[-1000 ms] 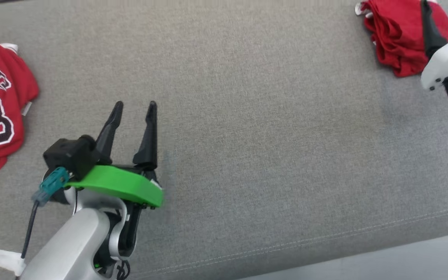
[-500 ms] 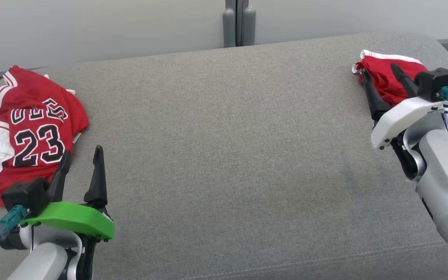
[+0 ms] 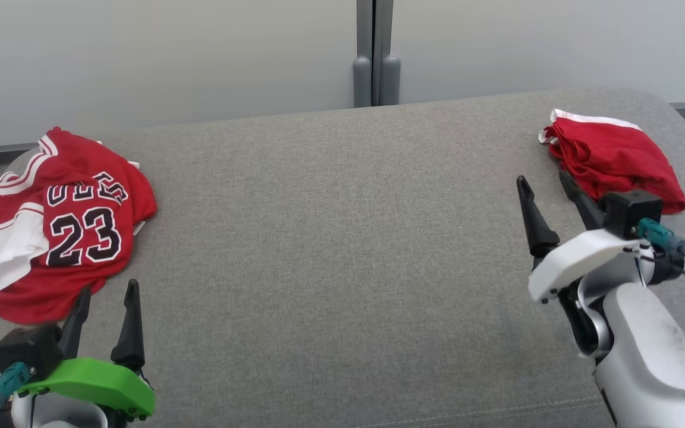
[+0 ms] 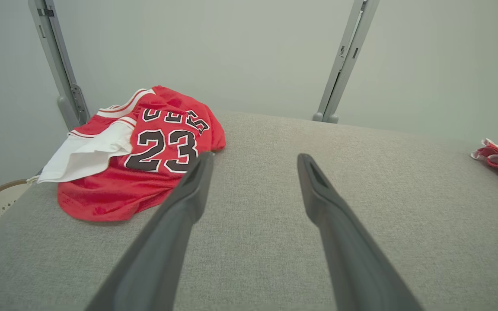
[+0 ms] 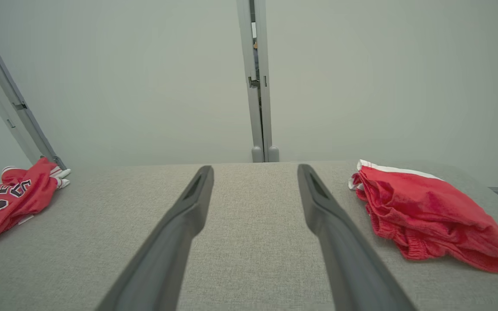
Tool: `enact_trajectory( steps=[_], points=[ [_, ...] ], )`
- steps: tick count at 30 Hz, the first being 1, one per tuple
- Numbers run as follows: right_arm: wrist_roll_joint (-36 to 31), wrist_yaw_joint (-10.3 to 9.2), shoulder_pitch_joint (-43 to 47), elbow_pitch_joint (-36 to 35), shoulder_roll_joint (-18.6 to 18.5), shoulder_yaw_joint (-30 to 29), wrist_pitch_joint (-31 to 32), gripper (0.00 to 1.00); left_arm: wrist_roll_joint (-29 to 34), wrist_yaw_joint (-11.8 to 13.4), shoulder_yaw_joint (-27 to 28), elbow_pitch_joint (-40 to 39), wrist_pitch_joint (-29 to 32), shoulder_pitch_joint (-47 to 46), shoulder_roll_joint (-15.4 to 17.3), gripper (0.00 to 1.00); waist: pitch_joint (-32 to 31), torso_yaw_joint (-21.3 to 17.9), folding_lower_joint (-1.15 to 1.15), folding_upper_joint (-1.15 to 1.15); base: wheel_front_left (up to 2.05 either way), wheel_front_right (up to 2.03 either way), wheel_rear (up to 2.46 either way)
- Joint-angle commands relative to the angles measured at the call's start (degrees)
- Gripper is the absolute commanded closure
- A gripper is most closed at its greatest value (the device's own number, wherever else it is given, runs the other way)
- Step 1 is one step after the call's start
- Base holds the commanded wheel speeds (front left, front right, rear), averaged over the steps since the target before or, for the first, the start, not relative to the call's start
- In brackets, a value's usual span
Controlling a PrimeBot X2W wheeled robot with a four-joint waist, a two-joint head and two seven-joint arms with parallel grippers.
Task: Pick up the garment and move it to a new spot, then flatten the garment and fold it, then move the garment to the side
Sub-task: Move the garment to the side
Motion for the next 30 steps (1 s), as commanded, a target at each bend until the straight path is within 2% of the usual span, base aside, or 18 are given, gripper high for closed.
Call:
enact_trajectory(
  steps=[1,4,5,15,23,30],
  points=[
    [-1.6,-0.06,3.3,-3.1,1.9,-1.7,1.4,0.00,-0.6,0.1,0.7,-0.6,-0.4,1.7,0.8,0.00,-0.3,0.1,0.01,0.00,0.00,0.00,0.00],
    [-3.1,-0.06,6.0,-6.5,3.6,-3.3,2.8,0.00,-0.8,0.6,1.3,-1.2,-0.5,2.9,1.0,0.00,-0.5,0.2,0.01,0.00,0.00,0.00,0.00],
    [-4.6,-0.06,8.5,-9.6,5.0,-4.6,4.1,0.00,-1.1,1.2,2.1,-1.9,-0.6,4.0,1.0,0.00,-0.6,0.3,0.01,0.00,0.00,0.00,0.00],
    [-7.6,-0.06,16.3,-18.4,8.1,-6.2,8.7,0.00,-0.2,2.0,4.1,-4.3,-0.9,8.5,0.1,0.00,-1.0,0.8,0.01,0.00,0.00,0.00,0.00],
    [-7.5,-0.06,19.0,-21.1,8.5,-6.2,9.8,0.00,1.4,2.0,5.6,-5.4,-0.9,10.5,-1.4,0.00,-0.8,1.4,0.01,0.00,0.00,0.00,0.00],
    [-6.7,-0.06,19.0,-20.2,8.5,-6.4,9.1,0.00,3.1,1.1,4.7,-5.0,-0.9,9.7,-2.7,0.00,-0.6,1.6,0.01,0.00,0.00,0.00,0.00]
  ],
)
